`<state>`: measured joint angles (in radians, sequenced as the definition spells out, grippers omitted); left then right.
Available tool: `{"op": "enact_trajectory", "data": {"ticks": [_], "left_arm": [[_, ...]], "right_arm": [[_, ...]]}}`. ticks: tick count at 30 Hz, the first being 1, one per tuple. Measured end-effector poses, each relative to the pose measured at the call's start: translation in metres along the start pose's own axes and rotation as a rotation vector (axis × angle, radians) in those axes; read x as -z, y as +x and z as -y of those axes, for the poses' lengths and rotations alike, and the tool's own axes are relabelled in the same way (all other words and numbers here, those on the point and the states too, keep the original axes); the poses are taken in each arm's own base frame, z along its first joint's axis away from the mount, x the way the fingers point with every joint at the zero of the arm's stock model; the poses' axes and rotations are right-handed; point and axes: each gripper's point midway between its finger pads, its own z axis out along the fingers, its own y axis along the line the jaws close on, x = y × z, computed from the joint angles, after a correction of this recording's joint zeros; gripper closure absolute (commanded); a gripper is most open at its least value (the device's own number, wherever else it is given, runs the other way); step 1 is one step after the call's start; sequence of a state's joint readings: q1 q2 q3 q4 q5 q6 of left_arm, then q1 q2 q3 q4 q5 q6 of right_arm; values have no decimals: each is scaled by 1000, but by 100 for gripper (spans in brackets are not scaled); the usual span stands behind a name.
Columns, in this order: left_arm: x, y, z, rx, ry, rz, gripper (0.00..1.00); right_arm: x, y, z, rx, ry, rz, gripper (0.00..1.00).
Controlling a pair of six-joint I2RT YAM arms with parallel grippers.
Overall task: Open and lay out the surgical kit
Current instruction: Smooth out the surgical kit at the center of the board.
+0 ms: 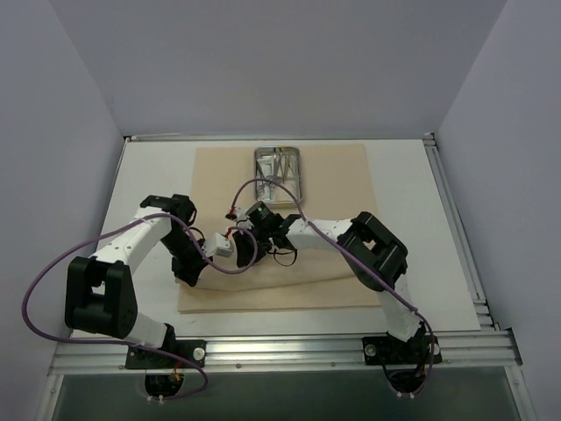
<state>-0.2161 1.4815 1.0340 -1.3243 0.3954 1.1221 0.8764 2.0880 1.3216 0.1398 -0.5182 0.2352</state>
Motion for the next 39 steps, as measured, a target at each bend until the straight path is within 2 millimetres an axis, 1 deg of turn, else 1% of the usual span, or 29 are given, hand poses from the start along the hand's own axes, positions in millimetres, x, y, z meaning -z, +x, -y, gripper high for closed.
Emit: {"op": "enact_trajectory", "data": {"ticks": [1, 2, 4, 8, 12, 14, 19, 20, 23, 24, 25, 27, 30, 33, 35, 37, 38, 39], "left_arm": [[0, 1, 0, 1, 0, -3, 97], [0, 1, 0, 1, -1, -4, 97], [1, 2, -1, 3, -5, -8, 98], [2, 6, -3, 5, -13, -18, 98], [3, 8, -4, 6, -18, -22, 98], [3, 9, -5, 9, -21, -25, 98], [5, 14, -8, 17, -29, -32, 97], [5, 14, -8, 17, -30, -33, 90], [4, 15, -9, 10, -27, -35, 66], [4, 15, -9, 4, -27, -37, 54], [4, 15, -10, -2, -26, -37, 51], [5, 14, -10, -5, -26, -31, 48], [9, 10, -14, -25, -38, -19, 46], [12, 7, -17, -45, -48, -13, 45], [13, 6, -18, -58, -54, -9, 45], [18, 3, -22, -63, -66, 5, 44], [22, 0, -24, -64, -78, 16, 43], [27, -3, -28, -67, -95, 28, 41]], "right_arm": [[2, 9, -2, 4, -13, -22, 100], [5, 13, -3, 7, -18, -34, 100], [17, 30, -5, 0, -15, -72, 100], [47, 66, -4, -42, 32, -158, 100], [77, 92, -3, -108, 108, -212, 100], [89, 104, 2, -162, 158, -232, 100], [117, 144, 18, -315, 316, -323, 100], [124, 150, 20, -345, 343, -332, 100], [151, 157, 25, -420, 430, -325, 100], [160, 157, 27, -442, 453, -313, 100], [168, 156, 30, -463, 472, -295, 100], [186, 157, 38, -517, 513, -264, 100], [209, 170, 48, -595, 580, -259, 100], [225, 184, 43, -625, 612, -294, 100], [235, 187, 41, -637, 628, -304, 100], [244, 183, 40, -650, 641, -295, 100], [249, 177, 43, -658, 649, -281, 99], [253, 167, 46, -662, 656, -256, 96]]}}
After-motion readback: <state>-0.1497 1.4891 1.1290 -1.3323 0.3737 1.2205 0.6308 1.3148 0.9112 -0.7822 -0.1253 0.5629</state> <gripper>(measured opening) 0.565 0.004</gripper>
